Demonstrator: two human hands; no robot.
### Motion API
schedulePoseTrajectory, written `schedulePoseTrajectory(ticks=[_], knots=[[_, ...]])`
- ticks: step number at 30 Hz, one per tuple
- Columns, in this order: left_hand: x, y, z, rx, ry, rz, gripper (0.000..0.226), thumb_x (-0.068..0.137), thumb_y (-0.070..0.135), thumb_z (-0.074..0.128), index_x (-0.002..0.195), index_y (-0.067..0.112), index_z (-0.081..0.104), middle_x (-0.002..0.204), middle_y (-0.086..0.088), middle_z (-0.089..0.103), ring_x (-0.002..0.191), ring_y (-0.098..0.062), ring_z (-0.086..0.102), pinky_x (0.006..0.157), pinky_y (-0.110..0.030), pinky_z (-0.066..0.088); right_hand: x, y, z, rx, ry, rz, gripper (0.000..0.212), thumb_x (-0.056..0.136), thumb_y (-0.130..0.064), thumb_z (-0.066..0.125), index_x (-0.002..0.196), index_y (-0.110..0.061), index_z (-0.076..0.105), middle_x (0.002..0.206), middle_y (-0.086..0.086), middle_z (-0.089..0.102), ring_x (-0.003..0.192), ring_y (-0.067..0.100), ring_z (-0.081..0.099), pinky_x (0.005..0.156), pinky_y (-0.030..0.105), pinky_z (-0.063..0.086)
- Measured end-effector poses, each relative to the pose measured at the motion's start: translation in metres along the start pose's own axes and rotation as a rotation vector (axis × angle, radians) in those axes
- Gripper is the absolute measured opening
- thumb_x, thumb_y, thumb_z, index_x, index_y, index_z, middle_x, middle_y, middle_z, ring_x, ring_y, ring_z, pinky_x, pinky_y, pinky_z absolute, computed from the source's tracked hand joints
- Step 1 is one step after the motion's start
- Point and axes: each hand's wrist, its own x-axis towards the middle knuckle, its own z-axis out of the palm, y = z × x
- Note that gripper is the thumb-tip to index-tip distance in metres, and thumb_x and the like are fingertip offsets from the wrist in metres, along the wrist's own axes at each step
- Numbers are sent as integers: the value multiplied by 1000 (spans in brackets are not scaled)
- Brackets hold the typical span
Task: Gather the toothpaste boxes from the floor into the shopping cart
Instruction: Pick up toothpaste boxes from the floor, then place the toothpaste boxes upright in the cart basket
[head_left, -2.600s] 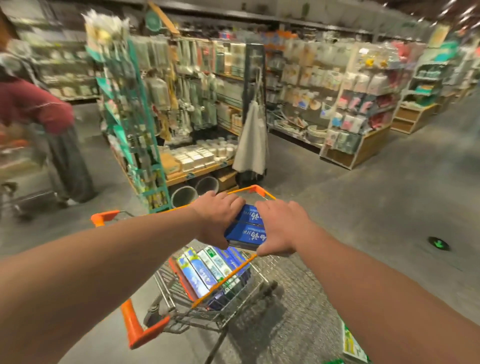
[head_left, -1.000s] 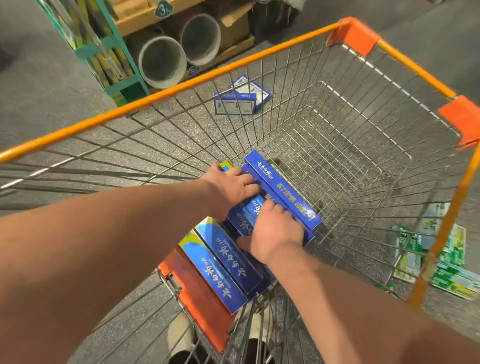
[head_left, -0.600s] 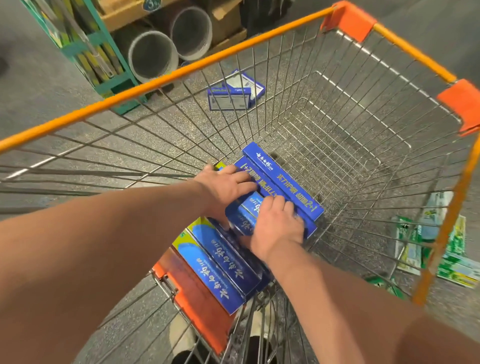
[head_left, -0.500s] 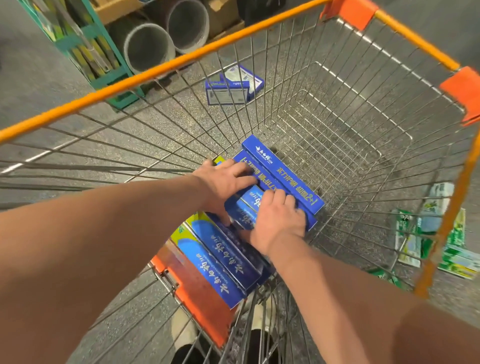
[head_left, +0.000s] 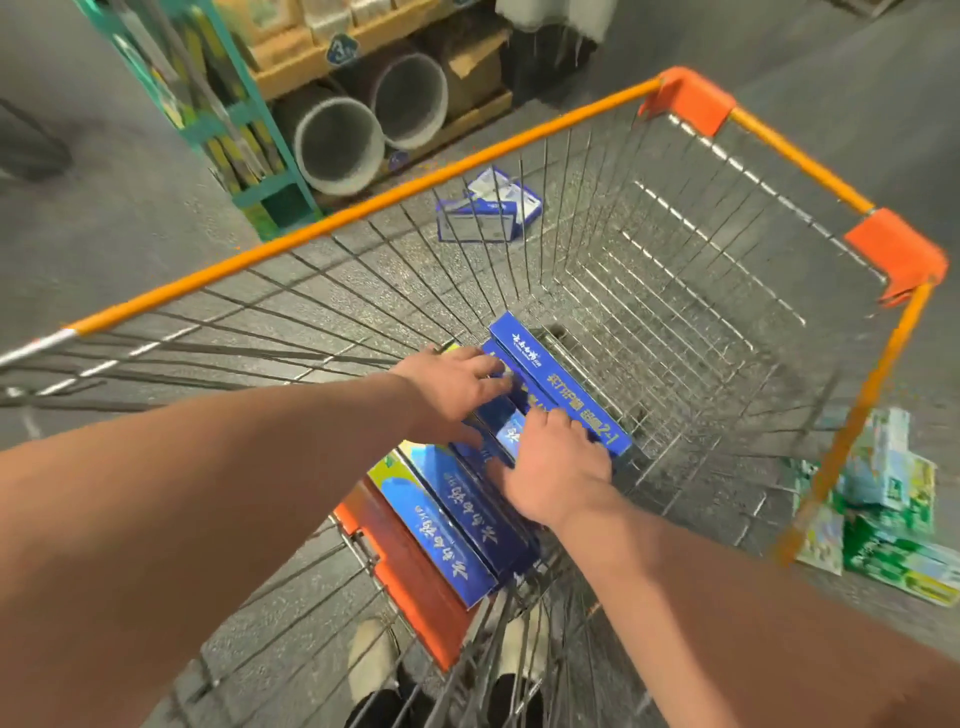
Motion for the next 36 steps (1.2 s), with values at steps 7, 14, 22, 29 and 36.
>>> schedulePoseTrajectory(ticks=[7,14,22,29,36], knots=[[-107,34,-98,36,45,-213,74,89,71,52,147,26,46,138,1,55,123,-29,58,86,-38,51,-59,3,-110,70,-29,-224,51,88,-59,59,117,-17,59,117,9,63,112,33,61,90,41,52],[-229,87,-190,33,117,-370,74,86,69,50,145,24,49,133,-5,63,119,-31,63,89,-38,55,-172,18,-222,-10,100,-330,80,85,-70,60,145,-17,50,143,11,57,131,30,53,106,41,45],[-340,191,-249,155,280,-278,74,90,74,47,147,26,46,141,-2,59,127,-28,58,98,-37,51,-376,79,-248,-58,236,-224,77,88,-68,59,148,-22,47,145,11,56,133,31,52,108,39,43],[-366,322,-266,109,330,-92,82,86,77,45,145,20,48,139,-6,58,126,-30,57,101,-41,48,-531,162,-224,45,296,-21,89,89,-71,57,158,-21,31,160,6,38,144,27,39,117,37,33],[-322,482,-251,54,268,110,82,93,66,54,157,20,34,153,-11,48,138,-32,47,109,-39,41,-620,285,-161,140,276,191,94,87,-75,55,159,-21,28,164,5,31,147,26,32,118,39,29]])
